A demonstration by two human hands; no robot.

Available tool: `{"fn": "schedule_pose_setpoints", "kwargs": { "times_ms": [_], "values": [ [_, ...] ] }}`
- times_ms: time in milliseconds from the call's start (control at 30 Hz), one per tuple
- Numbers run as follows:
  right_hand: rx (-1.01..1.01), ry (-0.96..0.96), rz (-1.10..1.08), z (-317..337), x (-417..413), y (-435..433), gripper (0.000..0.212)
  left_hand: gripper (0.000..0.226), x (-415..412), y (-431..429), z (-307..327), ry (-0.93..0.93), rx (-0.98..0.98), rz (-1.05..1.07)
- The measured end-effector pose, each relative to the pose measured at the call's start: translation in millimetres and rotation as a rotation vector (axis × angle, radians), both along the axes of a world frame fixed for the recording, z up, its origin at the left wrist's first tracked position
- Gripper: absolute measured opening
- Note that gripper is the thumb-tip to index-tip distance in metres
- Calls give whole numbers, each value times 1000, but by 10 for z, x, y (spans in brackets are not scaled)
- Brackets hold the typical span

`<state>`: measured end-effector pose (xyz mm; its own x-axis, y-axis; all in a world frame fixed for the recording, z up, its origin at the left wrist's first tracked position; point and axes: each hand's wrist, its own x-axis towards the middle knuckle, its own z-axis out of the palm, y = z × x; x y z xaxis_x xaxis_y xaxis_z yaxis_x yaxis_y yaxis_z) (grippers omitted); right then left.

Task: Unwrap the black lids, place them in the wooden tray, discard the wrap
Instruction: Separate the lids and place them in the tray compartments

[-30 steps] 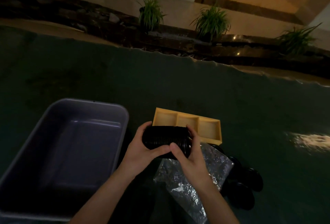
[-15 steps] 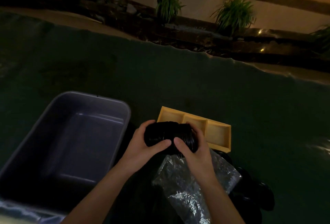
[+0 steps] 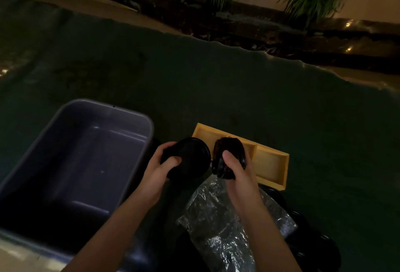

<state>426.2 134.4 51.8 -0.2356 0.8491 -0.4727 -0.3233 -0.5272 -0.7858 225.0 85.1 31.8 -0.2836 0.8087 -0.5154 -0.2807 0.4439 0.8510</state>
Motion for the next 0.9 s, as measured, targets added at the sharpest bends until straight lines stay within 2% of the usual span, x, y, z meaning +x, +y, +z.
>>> {"fn": "schedule_pose_setpoints", "kwargs": {
  "times_ms": [100,133,200,267,433,567,667,800,900],
  "values": [
    [51,-86,34,-91,-25,166,70,46,-37,19,-44,-55,-23,58],
    [104,-214,66,-126,-50,243,78,46,-42,30,-49,-73,-30,79],
    [277,-646,181,-226,-127,428,94,50,-50,52,-55,-99,-35,118],
    [496,-1017,320,-395,-218,610,98,59,-66,69,-62,-125,-30,150],
    [771,-1375,712,-819,-421,839,102,74,-110,50,-45,-170,-11,223],
    [872,-1504,821,-983,-486,918,102,77,-113,5,-14,-183,-13,242],
    [905,-1571,919,-1062,-464,937,112,79,-111,-32,8,-183,-16,246],
    [897,-1547,920,-1085,-443,904,114,65,-94,-59,35,-180,-10,243],
    [864,-1457,854,-956,-408,899,102,51,-82,-52,42,-166,-2,221]
  ]
}}
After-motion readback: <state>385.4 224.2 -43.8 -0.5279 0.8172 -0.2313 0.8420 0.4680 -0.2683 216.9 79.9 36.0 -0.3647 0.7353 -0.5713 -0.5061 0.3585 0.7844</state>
